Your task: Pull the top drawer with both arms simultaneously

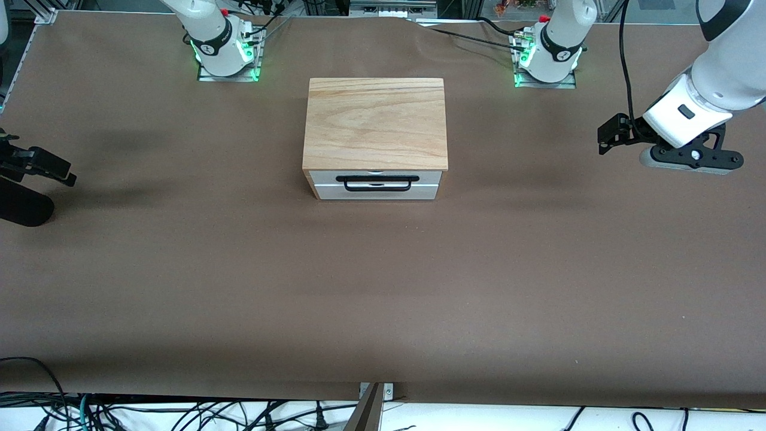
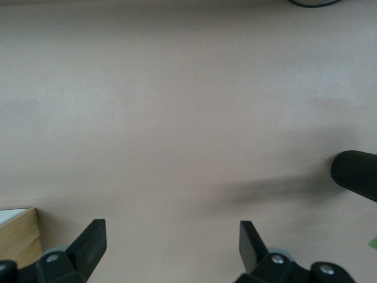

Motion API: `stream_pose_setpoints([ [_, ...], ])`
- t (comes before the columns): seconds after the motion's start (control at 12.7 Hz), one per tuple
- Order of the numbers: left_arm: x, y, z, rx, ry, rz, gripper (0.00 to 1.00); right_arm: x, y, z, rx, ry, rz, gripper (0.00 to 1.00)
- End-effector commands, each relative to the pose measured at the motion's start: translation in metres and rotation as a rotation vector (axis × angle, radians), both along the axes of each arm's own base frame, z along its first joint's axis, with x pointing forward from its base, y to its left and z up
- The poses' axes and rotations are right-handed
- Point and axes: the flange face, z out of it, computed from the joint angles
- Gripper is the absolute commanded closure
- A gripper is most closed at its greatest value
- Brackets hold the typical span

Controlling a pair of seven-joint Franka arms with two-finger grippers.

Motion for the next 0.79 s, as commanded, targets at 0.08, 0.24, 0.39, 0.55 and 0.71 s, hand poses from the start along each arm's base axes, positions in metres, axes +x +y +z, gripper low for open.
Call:
stream_pose_setpoints([
  [0.08, 0.000, -0.002, 0.006, 0.022, 0.010, -0.006, 0.00, 0.007, 0.006, -0.019, -0.002, 0.039, 0.013, 0.00],
  [0.24, -0.001, -0.002, 0.006, 0.023, 0.009, 0.002, 0.00, 0.013, 0.017, -0.037, 0.017, 0.067, 0.022, 0.00],
  [0.39, -0.003, -0.010, 0.000, 0.022, 0.047, -0.026, 0.00, 0.023, 0.033, -0.062, 0.121, 0.095, 0.016, 0.00],
  [0.55, 0.000, -0.022, -0.019, -0.027, 0.107, -0.053, 0.00, 0.035, 0.054, -0.094, 0.263, 0.135, 0.004, 0.00],
  [0.71, 0.016, -0.042, -0.048, -0.183, 0.175, -0.044, 0.00, 0.042, 0.077, -0.115, 0.368, 0.165, -0.004, 0.00],
])
